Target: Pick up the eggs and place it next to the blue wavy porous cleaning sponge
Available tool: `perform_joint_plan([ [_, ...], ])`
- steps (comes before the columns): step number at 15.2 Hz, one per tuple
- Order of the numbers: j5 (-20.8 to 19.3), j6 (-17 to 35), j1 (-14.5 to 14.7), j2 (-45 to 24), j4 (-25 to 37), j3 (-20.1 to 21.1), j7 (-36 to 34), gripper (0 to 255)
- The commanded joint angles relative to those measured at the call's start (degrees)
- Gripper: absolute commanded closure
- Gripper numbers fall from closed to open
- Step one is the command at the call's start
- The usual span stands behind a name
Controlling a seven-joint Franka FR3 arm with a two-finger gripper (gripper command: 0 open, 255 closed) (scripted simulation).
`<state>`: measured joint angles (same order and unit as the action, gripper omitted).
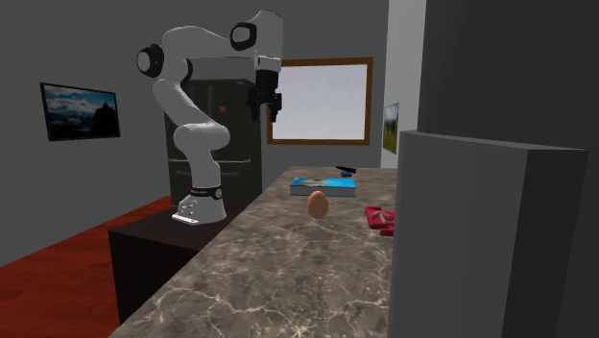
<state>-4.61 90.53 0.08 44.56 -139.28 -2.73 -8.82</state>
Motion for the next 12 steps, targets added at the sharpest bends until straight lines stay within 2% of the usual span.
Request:
perform_joint_plan([
  [1, 0.0, 0.0, 0.0, 0.0, 0.0, 0.0, 0.0, 0],
  [12, -3.4, 8.4, -1.1, -28.5, 13.2, -4.5, 5.5, 0],
])
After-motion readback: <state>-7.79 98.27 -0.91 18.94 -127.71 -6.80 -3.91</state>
